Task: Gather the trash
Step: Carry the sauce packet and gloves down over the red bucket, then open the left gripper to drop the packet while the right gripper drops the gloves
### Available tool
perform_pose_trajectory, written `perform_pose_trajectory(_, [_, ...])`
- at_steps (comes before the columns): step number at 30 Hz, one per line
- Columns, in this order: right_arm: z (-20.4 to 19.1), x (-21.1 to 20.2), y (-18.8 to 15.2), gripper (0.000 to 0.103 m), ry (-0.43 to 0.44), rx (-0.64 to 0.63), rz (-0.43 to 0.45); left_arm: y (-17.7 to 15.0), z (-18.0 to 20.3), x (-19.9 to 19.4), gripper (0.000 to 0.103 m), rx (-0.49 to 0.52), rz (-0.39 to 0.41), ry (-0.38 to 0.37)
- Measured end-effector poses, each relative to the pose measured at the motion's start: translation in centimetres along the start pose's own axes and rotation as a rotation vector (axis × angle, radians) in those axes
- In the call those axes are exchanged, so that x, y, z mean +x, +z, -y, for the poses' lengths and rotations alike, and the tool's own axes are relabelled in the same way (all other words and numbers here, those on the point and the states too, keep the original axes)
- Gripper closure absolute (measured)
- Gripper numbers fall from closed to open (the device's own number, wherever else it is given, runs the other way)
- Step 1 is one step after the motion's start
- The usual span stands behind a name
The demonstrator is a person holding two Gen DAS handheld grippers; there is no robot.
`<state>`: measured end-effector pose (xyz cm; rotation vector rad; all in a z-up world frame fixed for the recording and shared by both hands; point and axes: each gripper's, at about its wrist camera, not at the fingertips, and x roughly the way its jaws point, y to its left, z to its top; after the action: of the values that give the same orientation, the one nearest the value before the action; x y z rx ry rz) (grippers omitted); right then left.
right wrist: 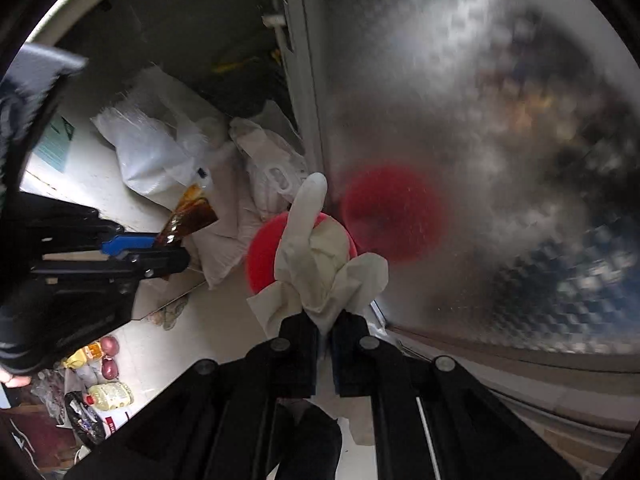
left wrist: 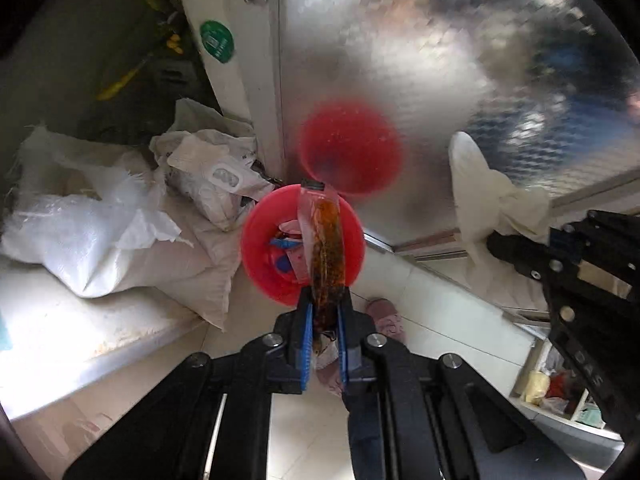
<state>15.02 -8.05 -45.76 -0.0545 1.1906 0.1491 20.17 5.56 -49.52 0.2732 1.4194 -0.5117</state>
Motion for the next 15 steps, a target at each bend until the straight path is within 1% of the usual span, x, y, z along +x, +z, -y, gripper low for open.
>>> perform_pose_trajectory(3, [-0.4,1.3,-0.2,0.098,0.004,0.009,-0.007,0.7,-0.1,1.4,0.093,-0.016,-0.022,-0.02])
perform_pose_trajectory(4, [-0.7,1.6,-0.4,0.098,0.005,0.013,-0.009,1.0,-0.2,1.6,0.09,-0.018,-0.022,-0.016])
perform_pose_trajectory(6, [-0.4,2.0,-0.5,0.098,0.006,0.021,-0.009,1.2,-0.2,2.0,0.076,-0.011,-0.019,-0.011])
perform_pose_trajectory(7, [-0.5,2.1,-0.6,0.098,0.009,0.024,-0.01,1.3,-0.2,2.1,0.074,-0.005,-0.024,-0.011])
perform_pose_trajectory(8, [-0.6,2.5,-0.6,0.098,0.01,0.025,-0.011,1.4,-0.1,2.2,0.068,0.002,-0.024,-0.007])
perform_pose_trajectory(9, [-0.7,2.8,-0.6,0.098,0.01,0.023,-0.014,1.5,-0.2,2.4,0.06,0.005,-0.027,0.004])
perform_pose_trajectory(10, [-0.8,3.1,-0.5,0.098,0.01,0.022,-0.016,1.5,-0.2,2.5,0.057,0.008,-0.032,0.009])
perform_pose_trajectory(12, [-0.7,3.5,-0.6,0.098,0.013,0.019,-0.02,1.7,-0.2,2.8,0.056,0.015,-0.048,0.001])
perform_pose_trajectory(14, [-0.7,4.0,-0.5,0.098,0.012,0.015,-0.025,1.7,-0.6,3.0,0.056,0.0,-0.059,-0.001])
perform_pose_trajectory(15, [-0.6,4.1,-0.4,0.098,0.013,0.015,-0.029,1.7,-0.9,3.0,0.054,-0.012,-0.06,-0.003])
